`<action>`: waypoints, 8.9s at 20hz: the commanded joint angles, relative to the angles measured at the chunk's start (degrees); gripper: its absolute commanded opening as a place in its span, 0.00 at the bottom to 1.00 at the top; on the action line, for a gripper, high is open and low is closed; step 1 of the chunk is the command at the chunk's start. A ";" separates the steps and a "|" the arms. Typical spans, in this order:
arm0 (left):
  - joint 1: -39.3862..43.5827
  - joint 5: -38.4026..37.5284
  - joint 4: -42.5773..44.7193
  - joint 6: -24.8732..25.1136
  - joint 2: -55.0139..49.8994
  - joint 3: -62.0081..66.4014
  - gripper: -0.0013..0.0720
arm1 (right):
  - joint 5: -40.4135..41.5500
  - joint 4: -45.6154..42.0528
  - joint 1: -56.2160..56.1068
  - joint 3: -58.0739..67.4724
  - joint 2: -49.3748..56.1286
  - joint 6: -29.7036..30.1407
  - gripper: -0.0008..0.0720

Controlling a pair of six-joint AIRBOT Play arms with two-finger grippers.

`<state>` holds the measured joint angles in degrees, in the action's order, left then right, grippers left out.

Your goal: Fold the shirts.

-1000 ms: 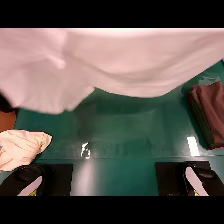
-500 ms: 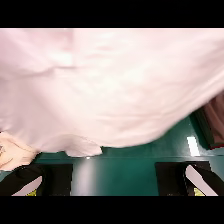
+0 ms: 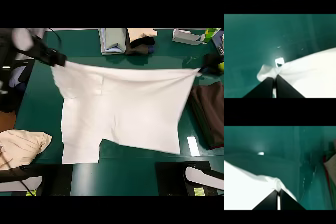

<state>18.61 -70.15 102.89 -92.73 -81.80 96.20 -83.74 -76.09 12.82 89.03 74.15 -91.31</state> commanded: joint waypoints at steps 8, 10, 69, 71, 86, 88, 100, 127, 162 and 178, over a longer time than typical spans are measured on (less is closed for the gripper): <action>-8.83 6.19 -11.06 0.48 -9.29 -0.83 0.06 | 4.79 1.33 -0.85 4.48 13.75 3.26 0.03; -10.93 -0.28 -16.09 5.27 -9.29 -0.94 0.06 | 4.44 0.90 -0.83 1.40 11.15 4.26 0.03; -13.35 1.46 -34.27 6.25 33.55 -67.87 0.06 | 8.11 -1.95 -0.85 -54.99 -22.32 -0.11 0.04; -13.35 -2.62 -30.05 6.19 34.40 -64.65 0.06 | 3.34 -2.14 -0.85 -52.24 -22.47 -0.11 0.04; -13.35 1.18 -28.59 8.44 37.73 -46.82 0.06 | 1.40 -10.34 -0.85 -39.15 -23.26 -0.24 0.03; -13.35 5.97 -25.53 8.83 30.05 -42.21 0.06 | 4.20 -7.76 -0.85 -34.32 -16.37 -0.37 0.03; -13.35 20.85 -26.60 8.63 1.66 -30.16 0.54 | 11.02 1.75 -2.45 -14.12 12.37 0.70 0.35; 5.20 19.82 -36.13 10.01 1.57 -29.42 0.06 | 12.85 3.10 -1.68 -31.54 -1.03 3.74 0.03; -11.52 10.67 -19.37 6.21 15.96 -12.13 0.06 | 33.38 18.93 -56.83 19.26 23.30 -4.55 0.07; -14.78 4.83 -24.11 7.72 21.29 -13.27 0.06 | 17.09 3.21 -36.70 -5.42 12.09 -11.32 0.59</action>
<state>3.90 -65.78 80.60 -85.43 -60.60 83.07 -62.50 -69.80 -28.38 90.43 89.32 -98.65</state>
